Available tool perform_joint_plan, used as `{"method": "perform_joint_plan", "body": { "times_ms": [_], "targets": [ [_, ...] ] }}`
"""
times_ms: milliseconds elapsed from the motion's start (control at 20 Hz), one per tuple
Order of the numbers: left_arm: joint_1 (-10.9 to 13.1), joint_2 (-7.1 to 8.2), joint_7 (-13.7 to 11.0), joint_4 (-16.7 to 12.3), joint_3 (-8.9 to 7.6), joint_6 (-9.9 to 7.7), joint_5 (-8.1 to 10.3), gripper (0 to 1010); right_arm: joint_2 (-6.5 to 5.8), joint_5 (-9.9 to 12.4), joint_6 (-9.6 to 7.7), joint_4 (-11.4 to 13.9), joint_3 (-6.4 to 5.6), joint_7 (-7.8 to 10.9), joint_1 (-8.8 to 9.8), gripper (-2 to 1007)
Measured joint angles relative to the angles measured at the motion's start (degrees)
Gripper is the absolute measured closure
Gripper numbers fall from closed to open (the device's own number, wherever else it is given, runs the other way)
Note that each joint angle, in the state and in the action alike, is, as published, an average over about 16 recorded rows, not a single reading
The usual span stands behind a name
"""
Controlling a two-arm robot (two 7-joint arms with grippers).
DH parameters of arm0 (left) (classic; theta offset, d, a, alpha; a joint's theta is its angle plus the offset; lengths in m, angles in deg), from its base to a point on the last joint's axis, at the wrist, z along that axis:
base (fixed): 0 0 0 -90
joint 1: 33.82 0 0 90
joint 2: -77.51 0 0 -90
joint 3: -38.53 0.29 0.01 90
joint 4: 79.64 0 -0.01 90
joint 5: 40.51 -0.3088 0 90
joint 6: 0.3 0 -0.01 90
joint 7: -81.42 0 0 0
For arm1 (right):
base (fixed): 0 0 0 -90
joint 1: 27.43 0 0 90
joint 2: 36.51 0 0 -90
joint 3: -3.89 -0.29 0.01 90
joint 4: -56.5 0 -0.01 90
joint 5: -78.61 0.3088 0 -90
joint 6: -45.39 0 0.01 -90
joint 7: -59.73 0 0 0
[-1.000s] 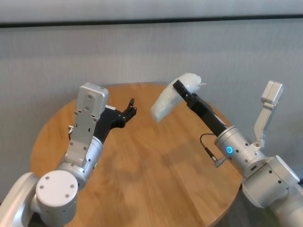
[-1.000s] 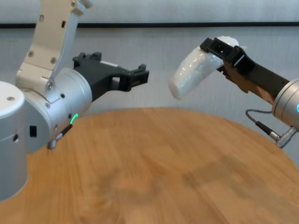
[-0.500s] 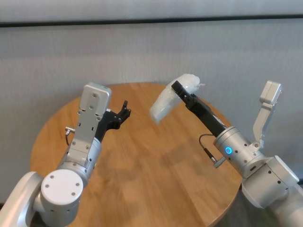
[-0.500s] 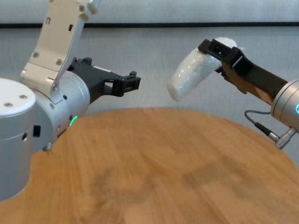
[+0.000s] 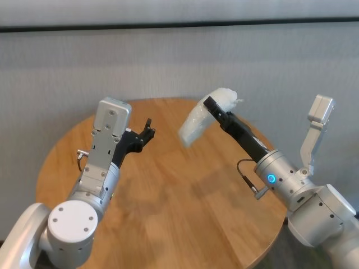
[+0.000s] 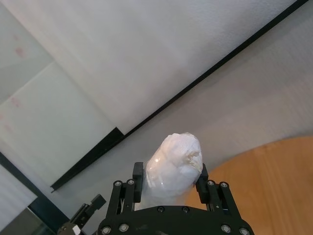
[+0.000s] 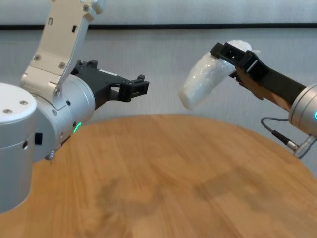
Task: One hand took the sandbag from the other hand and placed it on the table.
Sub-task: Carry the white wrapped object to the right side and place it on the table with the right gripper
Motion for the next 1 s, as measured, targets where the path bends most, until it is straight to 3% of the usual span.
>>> {"method": "perform_joint_plan", "body": {
  "times_ms": [250,550,1000],
  "targets": [
    [-0.03,0.11,-0.05,0.03,0.05,0.23,0.15,8,-1.58,-1.56,-0.29,0.77,-0.78,-1.54,-0.02,378],
    [-0.06,0.21,-0.09,0.06,0.09,0.41,0.28,8,-4.41,-4.23,-1.45,1.75,-1.78,-3.49,-0.03,378],
    [-0.09,0.27,-0.11,0.09,0.14,0.54,0.35,8,-9.0,-8.63,-5.94,3.43,-2.24,-6.83,0.5,378]
  ]
}}
